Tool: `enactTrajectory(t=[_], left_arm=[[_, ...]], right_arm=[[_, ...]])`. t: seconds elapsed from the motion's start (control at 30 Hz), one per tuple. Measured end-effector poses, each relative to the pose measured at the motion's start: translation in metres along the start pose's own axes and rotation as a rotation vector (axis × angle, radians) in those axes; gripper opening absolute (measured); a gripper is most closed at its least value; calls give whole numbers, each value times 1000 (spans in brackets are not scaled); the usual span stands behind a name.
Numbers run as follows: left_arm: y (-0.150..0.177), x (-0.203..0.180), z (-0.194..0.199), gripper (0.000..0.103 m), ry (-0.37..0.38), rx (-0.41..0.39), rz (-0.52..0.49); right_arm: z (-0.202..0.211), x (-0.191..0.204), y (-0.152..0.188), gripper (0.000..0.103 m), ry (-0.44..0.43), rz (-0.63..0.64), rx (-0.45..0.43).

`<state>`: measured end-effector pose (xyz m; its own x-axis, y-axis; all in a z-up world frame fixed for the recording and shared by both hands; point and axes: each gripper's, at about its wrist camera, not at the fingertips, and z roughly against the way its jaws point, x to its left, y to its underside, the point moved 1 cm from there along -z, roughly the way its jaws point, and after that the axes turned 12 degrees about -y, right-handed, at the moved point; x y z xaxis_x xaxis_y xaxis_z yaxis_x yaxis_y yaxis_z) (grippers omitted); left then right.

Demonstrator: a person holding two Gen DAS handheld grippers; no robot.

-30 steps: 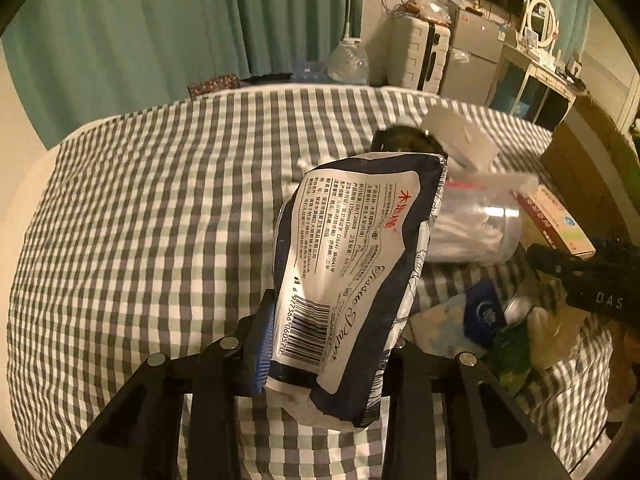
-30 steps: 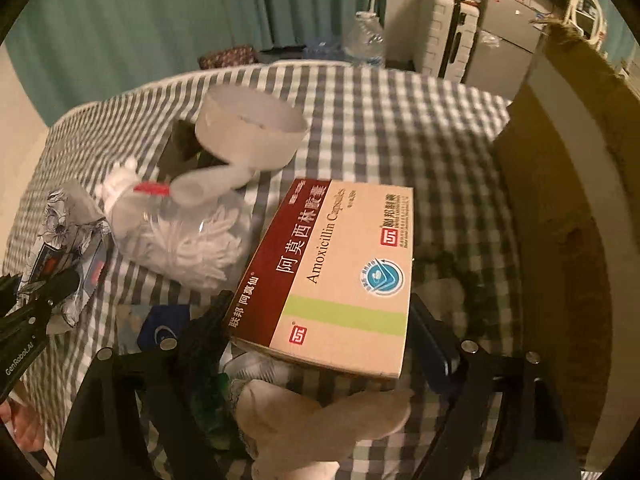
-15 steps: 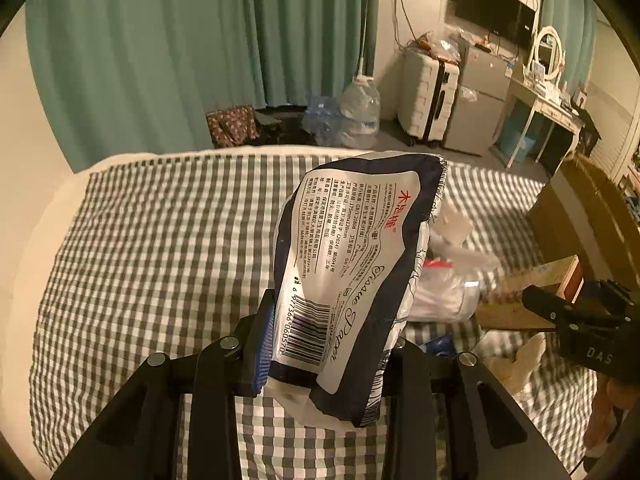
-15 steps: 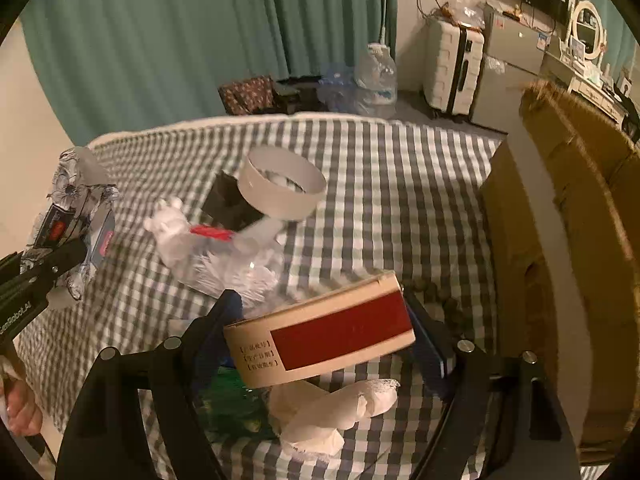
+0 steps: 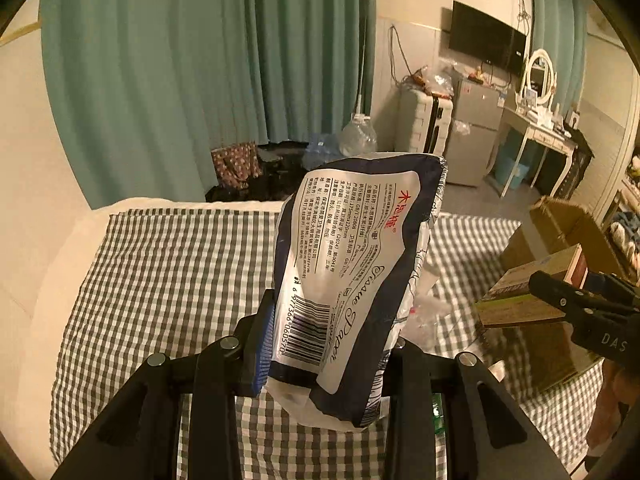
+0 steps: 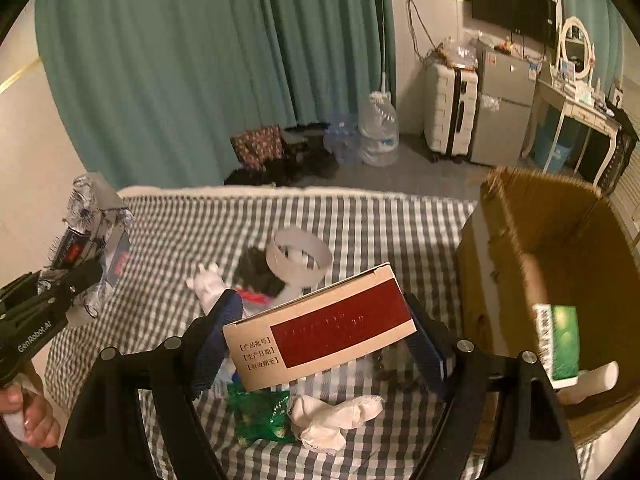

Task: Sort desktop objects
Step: 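Carry the tissue pack and Amoxicillin box over the cardboard box with both tools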

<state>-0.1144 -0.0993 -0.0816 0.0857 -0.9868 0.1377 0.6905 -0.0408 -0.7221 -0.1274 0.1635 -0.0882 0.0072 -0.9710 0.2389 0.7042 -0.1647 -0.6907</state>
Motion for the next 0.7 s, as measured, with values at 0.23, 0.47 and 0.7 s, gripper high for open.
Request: enactTrajectory(t=[0.23, 0.47, 0.7], left_arm=[[-20, -1, 23, 34, 2, -38, 37], [-42, -15, 42, 34, 31, -83, 66], [-56, -55, 56, 34, 68, -117, 21]], right_arm=[[32, 10, -20, 79, -5, 71, -57], [70, 6, -33, 79, 9, 103, -129], [105, -15, -43, 79, 51, 106, -174]])
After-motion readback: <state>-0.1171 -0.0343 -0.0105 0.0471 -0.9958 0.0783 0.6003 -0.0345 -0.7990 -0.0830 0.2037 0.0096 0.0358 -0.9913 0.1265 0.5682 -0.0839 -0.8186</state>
